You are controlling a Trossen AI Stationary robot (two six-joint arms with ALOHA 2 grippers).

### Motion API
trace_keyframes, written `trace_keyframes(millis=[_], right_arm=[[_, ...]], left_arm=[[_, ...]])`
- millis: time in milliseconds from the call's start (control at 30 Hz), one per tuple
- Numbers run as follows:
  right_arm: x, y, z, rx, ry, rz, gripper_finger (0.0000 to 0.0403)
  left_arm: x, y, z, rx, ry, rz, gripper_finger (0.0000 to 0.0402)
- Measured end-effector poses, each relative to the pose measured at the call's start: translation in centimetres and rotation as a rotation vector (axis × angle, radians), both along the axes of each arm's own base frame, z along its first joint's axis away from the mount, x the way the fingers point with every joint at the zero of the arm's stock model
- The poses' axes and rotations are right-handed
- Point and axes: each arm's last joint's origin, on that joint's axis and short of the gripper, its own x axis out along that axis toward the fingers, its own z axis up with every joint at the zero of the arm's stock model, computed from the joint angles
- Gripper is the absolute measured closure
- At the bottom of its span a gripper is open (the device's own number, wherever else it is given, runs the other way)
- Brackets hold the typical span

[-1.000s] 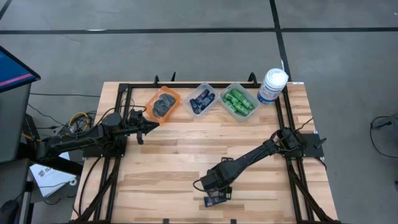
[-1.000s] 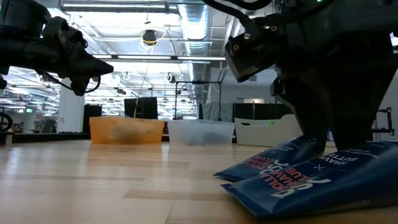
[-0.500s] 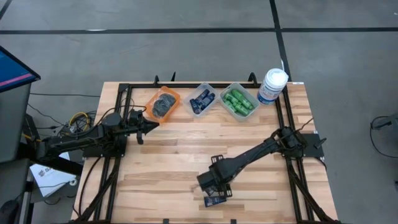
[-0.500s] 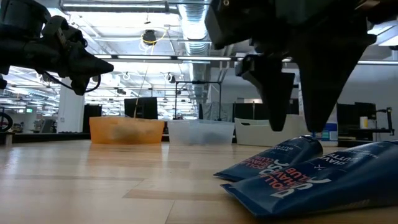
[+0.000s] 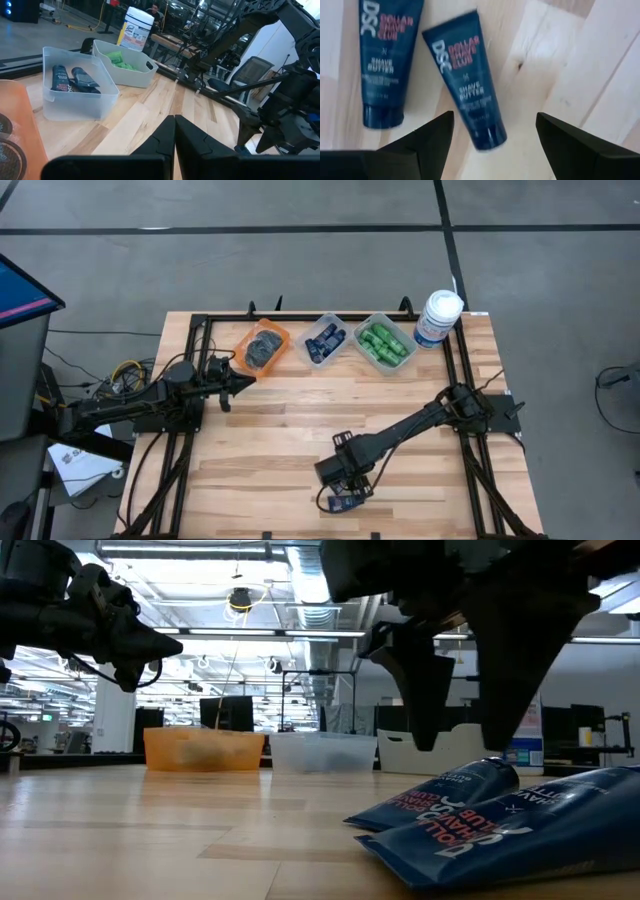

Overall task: Pick & Place Travel size toiletries
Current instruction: Put the dark blue shave cream into the transparent bin

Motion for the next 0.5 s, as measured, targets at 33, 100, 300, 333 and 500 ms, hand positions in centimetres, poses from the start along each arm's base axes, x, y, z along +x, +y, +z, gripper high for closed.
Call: trace_keyframes(millis=[33, 100, 300, 333, 500], right_arm=[[0.1, 0.0, -0.2, 0.005, -0.010, 0.000, 0.0128], [0.0, 0.0, -0.7, 0.005, -0.010, 0.000, 0.0128], [-1.2, 0.4, -2.2, 0.006, 0.049, 0.010, 0.0128], [-1.3, 0.4, -2.3, 0.006, 0.049, 0.009, 0.0128], [-1.1, -0.1, -2.7, 0.007, 0.040, -0.003, 0.0128]], left_arm=[[0.0, 0.0, 0.0, 0.000, 0.000, 0.000, 0.0398], [0.0, 0.0, 0.0, 0.000, 0.000, 0.000, 0.0398], [0.0, 0.0, 0.0, 0.000, -0.001, 0.000, 0.0398], [0.0, 0.0, 0.0, 0.000, -0.001, 0.000, 0.0398], [0.0, 0.0, 0.0, 0.001, -0.003, 0.000, 0.0398]])
